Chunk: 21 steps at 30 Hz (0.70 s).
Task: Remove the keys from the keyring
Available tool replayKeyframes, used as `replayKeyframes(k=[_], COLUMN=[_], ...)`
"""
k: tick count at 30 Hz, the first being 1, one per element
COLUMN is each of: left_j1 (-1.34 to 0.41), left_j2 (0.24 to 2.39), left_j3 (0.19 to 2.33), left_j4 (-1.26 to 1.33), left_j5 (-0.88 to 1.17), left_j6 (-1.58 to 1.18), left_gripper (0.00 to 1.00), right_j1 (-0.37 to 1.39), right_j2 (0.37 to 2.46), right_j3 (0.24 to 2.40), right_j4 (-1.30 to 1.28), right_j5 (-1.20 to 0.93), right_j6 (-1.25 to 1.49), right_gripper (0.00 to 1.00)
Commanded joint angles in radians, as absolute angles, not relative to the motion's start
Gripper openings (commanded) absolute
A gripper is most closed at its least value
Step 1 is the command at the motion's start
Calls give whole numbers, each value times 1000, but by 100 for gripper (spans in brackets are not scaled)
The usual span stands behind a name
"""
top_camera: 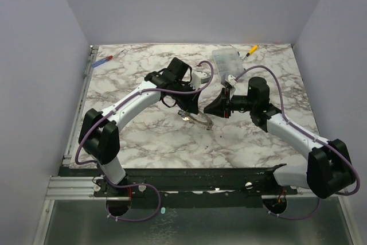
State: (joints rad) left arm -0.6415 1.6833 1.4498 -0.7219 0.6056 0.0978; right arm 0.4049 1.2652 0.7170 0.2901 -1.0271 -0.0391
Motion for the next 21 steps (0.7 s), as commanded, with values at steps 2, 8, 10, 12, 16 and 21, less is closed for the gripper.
replayKeyframes(k=[2,8,10,12,16,21], left_j1=[-641,-641,-642,-642,-645,-652], left_j2=[1665,1659,1660,1662,1666,1670], left_j3=[1437,1429,1430,1431,1434,1436], left_j4=[-702,-706,-704,-704,-704,-706], left_j5=[656,658,659,660,661,660], left_j6=[106,113,114,114,114,114], left_gripper=[0,0,0,0,0,0], right_j1=[409,410,410,409,409,411], right_j2=[1337,1387,1391,1394,1404,1416], right_j3=[788,786,786,785,786,787], right_j4=[219,282,285,289,289,292], right_j5=[-963,-964,-955,-948,-944,-947], right_j6=[44,188,204,218,229,238], right_gripper=[28,44,44,43,40,39])
